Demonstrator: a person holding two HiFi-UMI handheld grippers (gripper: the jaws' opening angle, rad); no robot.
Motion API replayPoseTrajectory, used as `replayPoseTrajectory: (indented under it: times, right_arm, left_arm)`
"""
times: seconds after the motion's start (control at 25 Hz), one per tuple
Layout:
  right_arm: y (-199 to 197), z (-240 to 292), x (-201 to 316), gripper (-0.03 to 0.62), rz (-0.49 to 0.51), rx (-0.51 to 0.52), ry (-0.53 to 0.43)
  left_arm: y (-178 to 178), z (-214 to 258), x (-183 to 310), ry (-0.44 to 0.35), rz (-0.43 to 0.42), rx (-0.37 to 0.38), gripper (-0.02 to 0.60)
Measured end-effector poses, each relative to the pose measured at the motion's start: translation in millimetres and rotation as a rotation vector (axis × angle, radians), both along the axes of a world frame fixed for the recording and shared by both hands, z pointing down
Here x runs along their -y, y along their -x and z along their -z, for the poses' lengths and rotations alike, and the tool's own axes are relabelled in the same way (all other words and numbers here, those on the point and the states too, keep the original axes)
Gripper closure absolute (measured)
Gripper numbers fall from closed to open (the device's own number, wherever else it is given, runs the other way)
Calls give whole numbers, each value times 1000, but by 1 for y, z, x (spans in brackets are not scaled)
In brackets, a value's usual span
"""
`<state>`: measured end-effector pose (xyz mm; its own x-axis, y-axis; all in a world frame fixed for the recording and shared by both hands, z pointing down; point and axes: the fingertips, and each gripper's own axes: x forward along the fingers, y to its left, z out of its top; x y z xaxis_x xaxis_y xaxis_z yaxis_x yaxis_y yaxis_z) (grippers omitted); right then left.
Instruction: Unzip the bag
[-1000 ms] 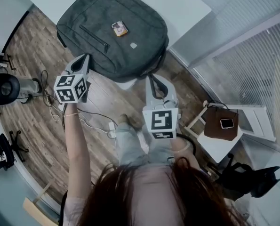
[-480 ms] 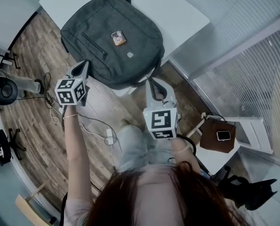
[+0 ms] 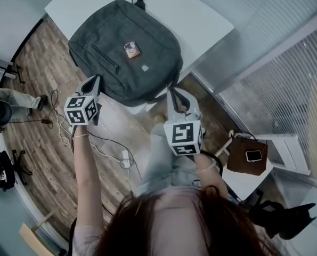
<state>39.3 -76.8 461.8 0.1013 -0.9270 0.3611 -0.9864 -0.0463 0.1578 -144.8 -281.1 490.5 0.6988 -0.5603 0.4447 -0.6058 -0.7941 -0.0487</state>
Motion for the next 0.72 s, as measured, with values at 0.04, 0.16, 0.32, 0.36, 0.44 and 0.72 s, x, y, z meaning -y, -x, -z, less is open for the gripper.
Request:
replayPoseTrajectory:
  times: [0.04, 0.16, 0.32, 0.36, 0.44, 0.72]
  right_arm:
    - [-2, 0, 1, 577, -3, -2, -4]
    - [-11, 0, 3, 577, -20, -4, 3]
    - [-17, 2, 6, 577, -29, -18, 6]
    - [-19, 2, 7, 577, -30, -19, 5]
    - [-23, 2, 8, 577, -37, -24, 11]
    - [-40, -1, 14, 576, -48, -31, 15]
  left_arm:
    - [0, 0, 0, -1, 0, -2, 573]
    - [-1, 0, 0, -4, -7, 4, 573]
    - [-1, 0, 0, -4, -14, 5, 574]
    - [-1, 0, 0, -3, -15, 5, 573]
    - [0, 0, 0, 0, -17, 4, 573]
    - [-2, -2, -1, 8, -21, 7, 572]
